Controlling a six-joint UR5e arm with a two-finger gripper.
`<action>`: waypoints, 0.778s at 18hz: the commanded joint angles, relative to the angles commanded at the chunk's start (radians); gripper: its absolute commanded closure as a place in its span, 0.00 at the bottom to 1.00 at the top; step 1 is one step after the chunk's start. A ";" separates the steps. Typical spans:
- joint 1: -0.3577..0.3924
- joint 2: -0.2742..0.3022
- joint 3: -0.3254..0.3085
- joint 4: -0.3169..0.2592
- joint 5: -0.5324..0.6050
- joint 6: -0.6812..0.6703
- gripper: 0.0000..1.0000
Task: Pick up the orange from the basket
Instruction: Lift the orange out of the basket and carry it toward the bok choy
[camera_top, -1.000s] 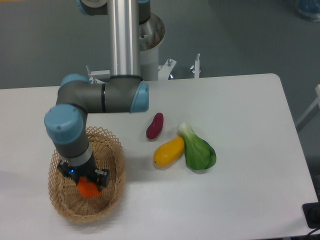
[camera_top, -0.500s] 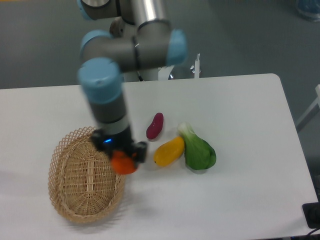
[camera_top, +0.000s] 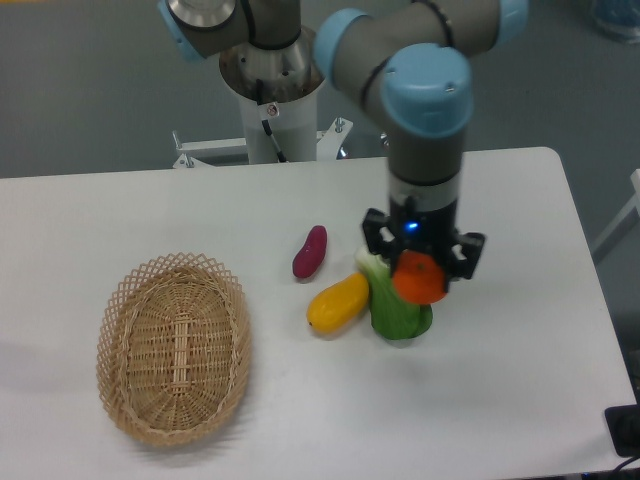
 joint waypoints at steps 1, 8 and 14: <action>0.000 -0.002 -0.002 0.002 -0.005 0.000 0.44; 0.000 -0.021 -0.002 0.009 -0.031 -0.006 0.44; 0.000 -0.021 0.000 0.015 -0.038 -0.012 0.44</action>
